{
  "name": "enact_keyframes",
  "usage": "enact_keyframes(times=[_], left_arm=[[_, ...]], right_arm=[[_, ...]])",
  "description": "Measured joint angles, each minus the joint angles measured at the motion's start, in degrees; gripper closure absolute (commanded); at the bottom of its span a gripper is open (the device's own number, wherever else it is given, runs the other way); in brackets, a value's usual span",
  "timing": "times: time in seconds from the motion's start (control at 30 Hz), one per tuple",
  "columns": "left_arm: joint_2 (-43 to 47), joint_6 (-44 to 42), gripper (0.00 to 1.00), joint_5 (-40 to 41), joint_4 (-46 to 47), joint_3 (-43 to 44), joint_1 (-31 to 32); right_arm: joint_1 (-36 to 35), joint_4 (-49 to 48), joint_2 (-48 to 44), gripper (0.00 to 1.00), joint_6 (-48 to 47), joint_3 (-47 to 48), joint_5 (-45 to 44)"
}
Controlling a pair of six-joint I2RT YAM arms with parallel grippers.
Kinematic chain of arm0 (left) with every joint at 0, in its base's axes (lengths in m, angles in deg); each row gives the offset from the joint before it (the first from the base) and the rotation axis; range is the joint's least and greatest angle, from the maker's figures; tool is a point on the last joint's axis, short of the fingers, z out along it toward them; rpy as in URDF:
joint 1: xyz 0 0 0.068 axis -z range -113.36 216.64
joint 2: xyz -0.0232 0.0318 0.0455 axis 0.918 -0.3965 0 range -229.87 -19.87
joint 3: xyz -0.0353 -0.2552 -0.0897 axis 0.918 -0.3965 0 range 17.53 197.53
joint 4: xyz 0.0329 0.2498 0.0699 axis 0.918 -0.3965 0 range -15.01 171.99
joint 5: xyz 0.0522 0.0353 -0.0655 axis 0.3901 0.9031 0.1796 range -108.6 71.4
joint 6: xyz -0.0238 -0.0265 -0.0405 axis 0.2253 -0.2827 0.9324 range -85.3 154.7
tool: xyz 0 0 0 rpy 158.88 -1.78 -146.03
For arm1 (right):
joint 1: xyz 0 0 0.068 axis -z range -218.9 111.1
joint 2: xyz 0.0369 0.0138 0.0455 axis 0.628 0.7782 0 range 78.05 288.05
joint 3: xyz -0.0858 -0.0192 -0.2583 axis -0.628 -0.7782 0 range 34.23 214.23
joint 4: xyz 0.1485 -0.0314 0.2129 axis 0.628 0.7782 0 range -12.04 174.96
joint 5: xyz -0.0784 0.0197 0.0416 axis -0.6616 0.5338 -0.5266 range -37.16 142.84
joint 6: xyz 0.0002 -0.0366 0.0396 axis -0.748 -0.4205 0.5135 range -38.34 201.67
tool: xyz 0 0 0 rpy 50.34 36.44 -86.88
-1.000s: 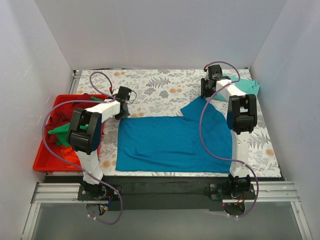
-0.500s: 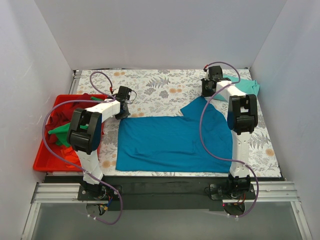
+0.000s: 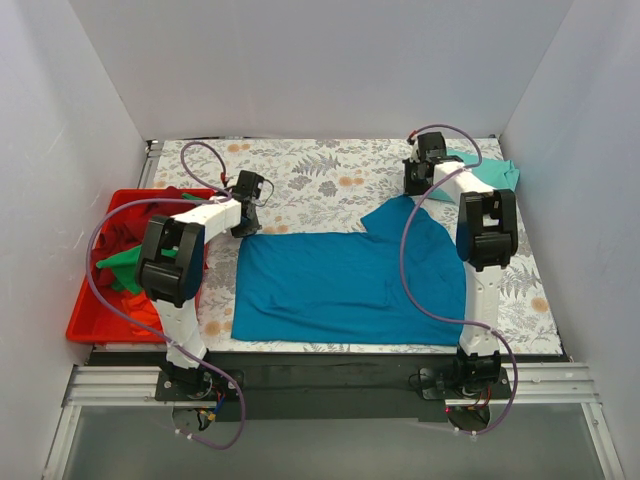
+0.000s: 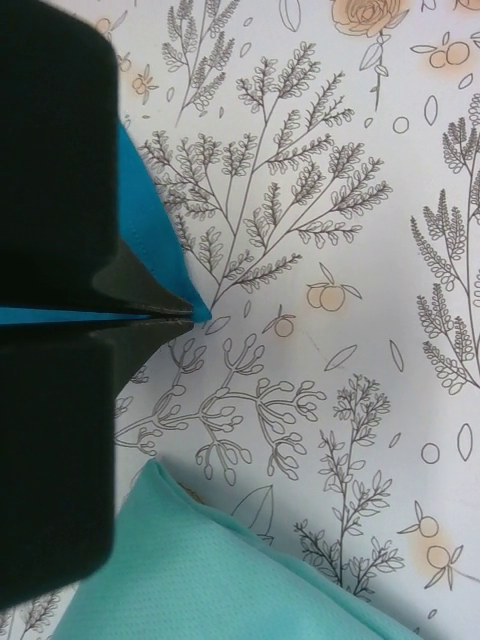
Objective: Fold and stack the t-shirts
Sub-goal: Fold the tshirt
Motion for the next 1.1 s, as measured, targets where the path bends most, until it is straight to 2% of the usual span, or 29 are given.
enact_keyframes(times=[0.4, 0.63, 0.87, 1.1], left_arm=[[-4.6, -1.1, 1.0, -0.4, -2.3, 7.2, 0.0], [-6.1, -3.3, 1.0, 0.5, -3.7, 10.6, 0.0], [-4.0, -3.9, 1.0, 0.7, -3.4, 9.4, 0.0], [4.6, -4.2, 1.0, -1.4, -0.9, 1.7, 0.0]], right_arm=[[6.1, 3.6, -6.8, 0.99, 2.0, 7.0, 6.2], [7.9, 3.8, -12.6, 0.99, 2.9, 6.4, 9.1], [7.1, 3.3, -25.6, 0.99, 3.5, -6.0, 9.8], [7.3, 1.7, -37.5, 0.99, 3.6, -22.7, 7.5]])
